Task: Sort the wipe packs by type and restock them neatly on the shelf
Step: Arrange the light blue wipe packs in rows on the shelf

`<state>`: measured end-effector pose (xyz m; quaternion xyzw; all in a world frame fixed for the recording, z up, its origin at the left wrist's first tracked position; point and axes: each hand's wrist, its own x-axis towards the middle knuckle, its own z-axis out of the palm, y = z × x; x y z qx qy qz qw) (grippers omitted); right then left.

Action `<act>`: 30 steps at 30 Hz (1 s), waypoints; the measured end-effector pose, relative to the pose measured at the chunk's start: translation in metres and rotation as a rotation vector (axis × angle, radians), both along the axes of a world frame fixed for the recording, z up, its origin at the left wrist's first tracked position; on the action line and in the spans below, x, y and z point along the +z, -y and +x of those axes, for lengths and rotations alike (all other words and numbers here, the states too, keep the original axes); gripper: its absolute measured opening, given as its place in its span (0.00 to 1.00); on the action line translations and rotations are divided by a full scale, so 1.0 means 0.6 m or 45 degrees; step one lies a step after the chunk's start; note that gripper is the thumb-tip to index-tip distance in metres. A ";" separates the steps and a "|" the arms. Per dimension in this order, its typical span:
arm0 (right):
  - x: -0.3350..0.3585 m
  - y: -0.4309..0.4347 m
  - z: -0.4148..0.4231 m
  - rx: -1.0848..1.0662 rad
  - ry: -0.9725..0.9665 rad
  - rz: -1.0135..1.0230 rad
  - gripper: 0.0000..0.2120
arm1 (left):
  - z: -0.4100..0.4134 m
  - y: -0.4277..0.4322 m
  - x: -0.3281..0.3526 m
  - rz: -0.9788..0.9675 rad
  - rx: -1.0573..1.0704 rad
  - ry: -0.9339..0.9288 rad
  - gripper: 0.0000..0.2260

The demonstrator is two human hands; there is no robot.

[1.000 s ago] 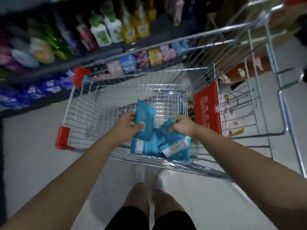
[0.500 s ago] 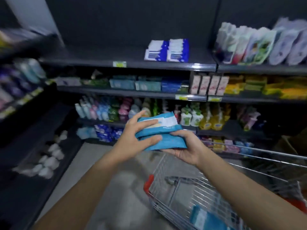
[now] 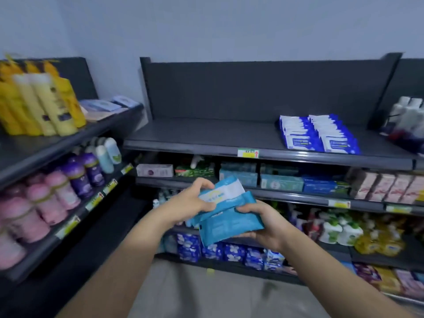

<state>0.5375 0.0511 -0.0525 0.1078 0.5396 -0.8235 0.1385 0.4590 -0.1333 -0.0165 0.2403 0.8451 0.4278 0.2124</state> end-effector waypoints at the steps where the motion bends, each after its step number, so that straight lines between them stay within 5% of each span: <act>1: 0.003 0.010 -0.021 0.012 0.002 -0.004 0.20 | -0.026 0.012 0.008 -0.030 -0.024 0.022 0.18; 5: 0.011 0.022 -0.108 -0.026 0.010 -0.028 0.15 | -0.121 0.039 0.022 -0.011 -0.041 -0.067 0.30; 11: 0.009 -0.012 -0.276 -0.125 -0.041 0.073 0.09 | -0.250 0.015 0.017 0.397 0.102 -0.082 0.13; 20: 0.035 -0.123 -0.611 -0.414 -0.086 0.182 0.13 | -0.583 -0.083 0.069 0.422 0.339 -0.226 0.08; 25: 0.046 -0.212 -0.770 -0.695 -0.136 0.214 0.23 | -0.783 -0.132 0.065 0.683 0.669 0.055 0.06; 27: 0.049 -0.232 -0.817 -0.754 -0.139 0.276 0.19 | -0.847 -0.146 0.046 0.704 0.700 0.170 0.08; 30: 0.058 -0.250 -0.875 -0.758 -0.143 0.778 0.08 | -0.935 -0.168 0.008 0.739 0.654 0.303 0.09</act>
